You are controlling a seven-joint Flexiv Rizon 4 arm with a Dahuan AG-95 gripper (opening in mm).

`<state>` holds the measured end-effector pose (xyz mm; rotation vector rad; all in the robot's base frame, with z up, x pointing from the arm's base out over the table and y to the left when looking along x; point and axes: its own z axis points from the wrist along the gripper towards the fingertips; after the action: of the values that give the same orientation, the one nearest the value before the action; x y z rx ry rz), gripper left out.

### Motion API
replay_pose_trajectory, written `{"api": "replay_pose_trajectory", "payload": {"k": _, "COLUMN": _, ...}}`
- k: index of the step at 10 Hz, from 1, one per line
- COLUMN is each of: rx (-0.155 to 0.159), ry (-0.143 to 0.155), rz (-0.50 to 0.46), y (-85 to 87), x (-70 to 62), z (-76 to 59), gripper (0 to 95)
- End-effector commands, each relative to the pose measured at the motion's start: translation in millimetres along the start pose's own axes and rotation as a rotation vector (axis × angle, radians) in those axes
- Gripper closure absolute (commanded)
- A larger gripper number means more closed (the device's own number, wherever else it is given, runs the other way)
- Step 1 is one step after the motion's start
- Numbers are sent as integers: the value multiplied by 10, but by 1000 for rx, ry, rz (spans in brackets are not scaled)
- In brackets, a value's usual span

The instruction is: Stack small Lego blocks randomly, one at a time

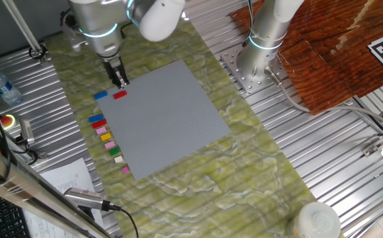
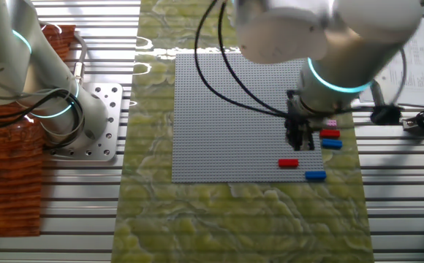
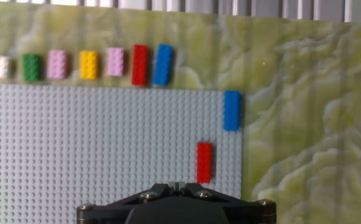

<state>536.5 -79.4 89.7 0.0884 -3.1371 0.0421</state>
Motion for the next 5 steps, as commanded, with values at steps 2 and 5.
{"api": "replay_pose_trajectory", "payload": {"k": 2, "rx": 1, "ry": -3, "rz": 6, "y": 115, "x": 106, "z": -24, "gripper": 950}}
{"api": "replay_pose_trajectory", "payload": {"k": 5, "rx": -1, "ry": -2, "rz": 5, "y": 157, "x": 162, "z": 4, "gripper": 950}}
